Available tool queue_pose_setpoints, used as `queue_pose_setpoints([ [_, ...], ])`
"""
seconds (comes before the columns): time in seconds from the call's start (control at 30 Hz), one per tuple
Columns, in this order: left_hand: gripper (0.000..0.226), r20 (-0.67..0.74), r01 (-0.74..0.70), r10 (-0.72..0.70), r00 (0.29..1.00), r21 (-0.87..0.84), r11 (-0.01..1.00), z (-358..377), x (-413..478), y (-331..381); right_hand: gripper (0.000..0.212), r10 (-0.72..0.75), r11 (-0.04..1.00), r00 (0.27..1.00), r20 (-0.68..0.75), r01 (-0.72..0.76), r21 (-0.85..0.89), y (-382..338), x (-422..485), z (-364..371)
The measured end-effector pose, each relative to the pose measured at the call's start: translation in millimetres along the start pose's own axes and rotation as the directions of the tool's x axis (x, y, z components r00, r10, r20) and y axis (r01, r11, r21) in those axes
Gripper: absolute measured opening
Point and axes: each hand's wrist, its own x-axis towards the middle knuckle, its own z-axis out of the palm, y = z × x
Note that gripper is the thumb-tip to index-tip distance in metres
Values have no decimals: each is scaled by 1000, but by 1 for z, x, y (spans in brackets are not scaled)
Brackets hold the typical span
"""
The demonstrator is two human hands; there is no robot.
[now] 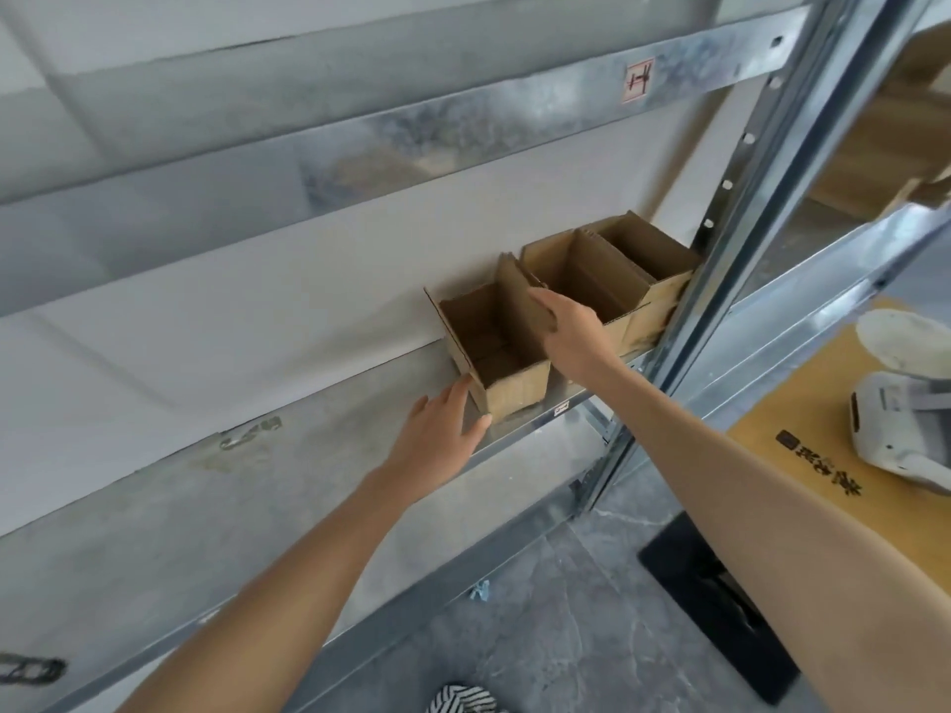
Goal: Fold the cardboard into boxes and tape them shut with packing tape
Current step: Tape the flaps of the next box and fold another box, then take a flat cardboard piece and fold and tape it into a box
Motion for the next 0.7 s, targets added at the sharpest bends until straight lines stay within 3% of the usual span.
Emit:
queue_pose_setpoints([
  [0.43, 70, 124, 132, -100, 987, -286, 949, 34, 43, 14, 49, -93, 985, 990, -102, 76, -157, 7, -15, -25],
  [0.6, 67, 200, 136, -95, 975, -205, 969, 28, 39, 7, 49, -107, 980, 990, -89, 90, -180, 4, -23, -29],
  [0.7, 62, 133, 83, -66, 989, -129, 988, 18, 28, 4, 50, -128, 979, 990, -63, 116, -168, -1, -32, -28],
])
